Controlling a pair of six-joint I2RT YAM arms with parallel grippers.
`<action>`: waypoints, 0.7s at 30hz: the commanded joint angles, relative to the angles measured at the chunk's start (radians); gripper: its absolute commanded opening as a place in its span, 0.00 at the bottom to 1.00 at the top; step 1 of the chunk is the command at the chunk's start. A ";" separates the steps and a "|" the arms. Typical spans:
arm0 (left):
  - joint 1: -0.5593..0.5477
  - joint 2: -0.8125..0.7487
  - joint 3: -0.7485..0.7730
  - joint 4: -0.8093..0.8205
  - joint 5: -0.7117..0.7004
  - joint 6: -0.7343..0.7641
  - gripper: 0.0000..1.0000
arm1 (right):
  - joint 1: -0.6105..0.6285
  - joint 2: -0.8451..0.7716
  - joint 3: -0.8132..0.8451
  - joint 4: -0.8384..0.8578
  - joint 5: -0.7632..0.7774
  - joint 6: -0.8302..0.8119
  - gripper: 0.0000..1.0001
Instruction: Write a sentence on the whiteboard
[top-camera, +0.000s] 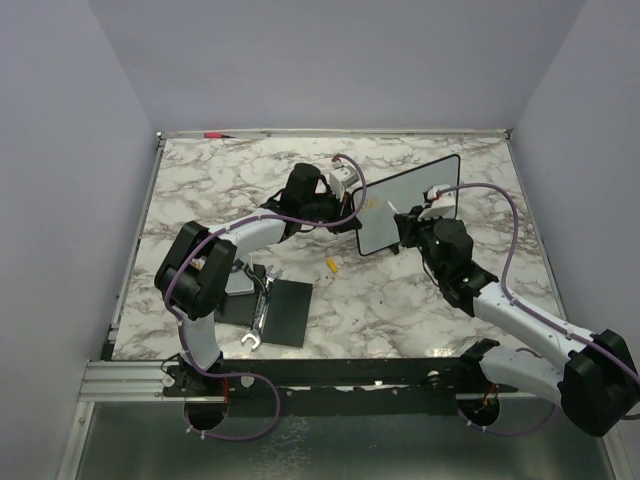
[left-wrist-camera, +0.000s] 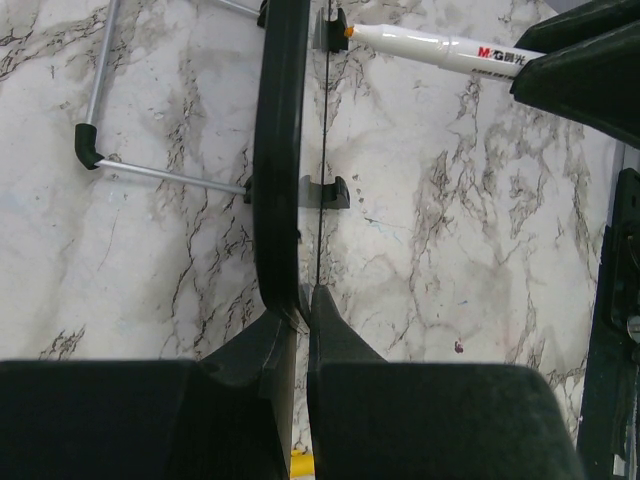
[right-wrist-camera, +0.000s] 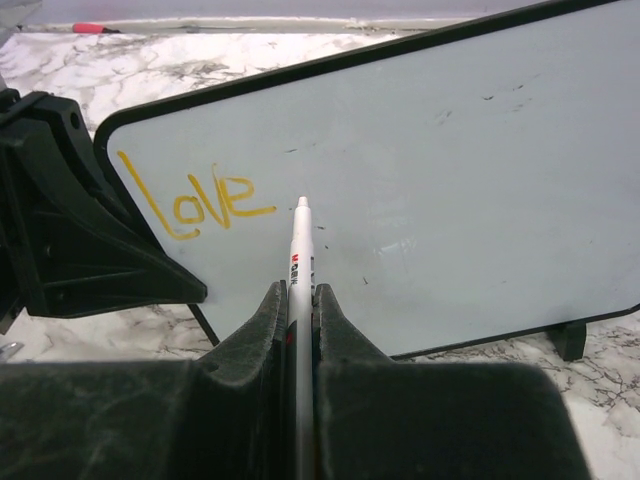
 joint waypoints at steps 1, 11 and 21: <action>-0.012 0.004 0.015 -0.042 0.000 0.033 0.00 | -0.012 0.029 0.021 0.028 0.033 -0.012 0.01; -0.012 0.003 0.015 -0.042 0.003 0.033 0.00 | -0.025 0.036 0.027 0.052 0.046 -0.027 0.01; -0.012 0.004 0.015 -0.041 0.006 0.034 0.00 | -0.038 0.070 0.047 0.074 0.042 -0.042 0.01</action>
